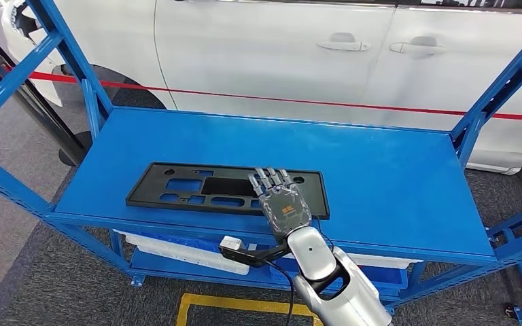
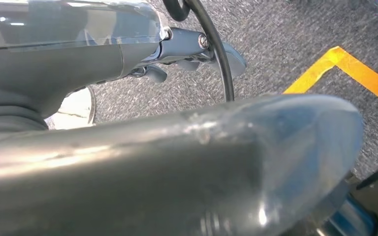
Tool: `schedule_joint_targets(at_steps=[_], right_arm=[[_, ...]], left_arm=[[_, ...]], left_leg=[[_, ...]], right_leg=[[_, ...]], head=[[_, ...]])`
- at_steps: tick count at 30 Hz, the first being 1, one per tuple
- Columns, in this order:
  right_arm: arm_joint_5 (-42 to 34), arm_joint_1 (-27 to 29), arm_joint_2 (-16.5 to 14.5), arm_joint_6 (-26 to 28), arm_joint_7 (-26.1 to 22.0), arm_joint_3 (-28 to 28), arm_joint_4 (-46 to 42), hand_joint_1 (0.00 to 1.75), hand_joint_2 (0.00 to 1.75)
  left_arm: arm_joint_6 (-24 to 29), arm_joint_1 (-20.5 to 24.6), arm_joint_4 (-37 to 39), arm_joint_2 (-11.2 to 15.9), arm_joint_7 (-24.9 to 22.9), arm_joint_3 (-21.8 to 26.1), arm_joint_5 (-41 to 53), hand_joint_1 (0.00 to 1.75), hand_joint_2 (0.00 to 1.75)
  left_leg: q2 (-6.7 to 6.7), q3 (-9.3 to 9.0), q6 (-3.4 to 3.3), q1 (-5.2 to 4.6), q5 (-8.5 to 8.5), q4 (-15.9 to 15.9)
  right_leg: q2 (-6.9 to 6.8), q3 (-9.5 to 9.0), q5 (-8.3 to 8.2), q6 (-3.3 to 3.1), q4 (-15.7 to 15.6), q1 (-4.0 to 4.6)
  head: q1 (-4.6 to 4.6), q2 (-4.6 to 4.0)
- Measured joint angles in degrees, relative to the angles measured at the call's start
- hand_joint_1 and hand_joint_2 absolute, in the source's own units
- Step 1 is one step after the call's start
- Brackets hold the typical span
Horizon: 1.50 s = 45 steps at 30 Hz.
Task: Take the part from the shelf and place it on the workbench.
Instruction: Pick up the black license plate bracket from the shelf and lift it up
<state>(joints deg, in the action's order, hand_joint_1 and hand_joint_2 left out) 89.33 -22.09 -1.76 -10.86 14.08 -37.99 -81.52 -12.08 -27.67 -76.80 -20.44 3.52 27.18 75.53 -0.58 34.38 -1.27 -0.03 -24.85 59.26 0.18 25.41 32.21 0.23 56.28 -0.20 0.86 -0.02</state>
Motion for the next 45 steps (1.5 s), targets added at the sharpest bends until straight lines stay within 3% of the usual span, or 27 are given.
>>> schedule_joint_targets(at_steps=[10,19,37,42,45], right_arm=[[0.0,0.2,1.0,-3.3,1.1,0.2,0.4,0.00,1.75],[0.0,-0.1,3.6,-7.0,5.4,-0.2,0.1,0.00,1.75],[0.0,0.2,6.2,-5.3,5.0,-1.3,-0.2,0.00,1.75],[0.0,1.0,7.1,-4.2,6.0,-1.4,-0.2,0.00,1.75],[0.0,1.5,7.5,-3.7,6.3,-1.4,-0.3,0.00,1.75]], left_arm=[[-1.8,-0.7,-0.7,0.0,1.1,2.0,-0.2,0.00,0.00],[-2.2,-1.7,-2.6,0.0,0.2,2.3,-2.5,0.00,0.00],[-3.3,-3.0,-3.6,0.0,0.1,2.4,-8.3,0.00,0.00],[-3.3,-3.4,-4.0,0.0,-0.3,2.0,-8.8,0.00,0.00],[-3.4,-3.7,-4.3,0.0,-0.4,1.8,-8.9,0.00,0.00]], left_leg=[[0.01,0.00,0.00,0.00,0.00,0.0],[0.00,0.00,0.00,0.00,0.00,0.0],[0.01,0.00,-0.05,-0.11,-0.06,0.1],[0.01,-0.01,-0.48,-0.51,-0.34,0.2],[0.00,-0.19,-1.05,-0.58,-0.74,-0.2]], right_leg=[[0.01,0.01,0.00,0.00,0.0,-0.01],[0.00,0.01,0.00,0.00,0.0,-0.01],[0.01,0.01,-0.01,0.02,-0.1,-0.27],[0.02,-0.05,0.10,0.38,-0.2,-0.66],[0.03,-0.31,-0.28,0.97,-0.1,-0.66]], head=[[0.00,-0.01],[0.00,-0.01],[0.00,-0.01],[0.01,-0.01],[0.01,0.00]])
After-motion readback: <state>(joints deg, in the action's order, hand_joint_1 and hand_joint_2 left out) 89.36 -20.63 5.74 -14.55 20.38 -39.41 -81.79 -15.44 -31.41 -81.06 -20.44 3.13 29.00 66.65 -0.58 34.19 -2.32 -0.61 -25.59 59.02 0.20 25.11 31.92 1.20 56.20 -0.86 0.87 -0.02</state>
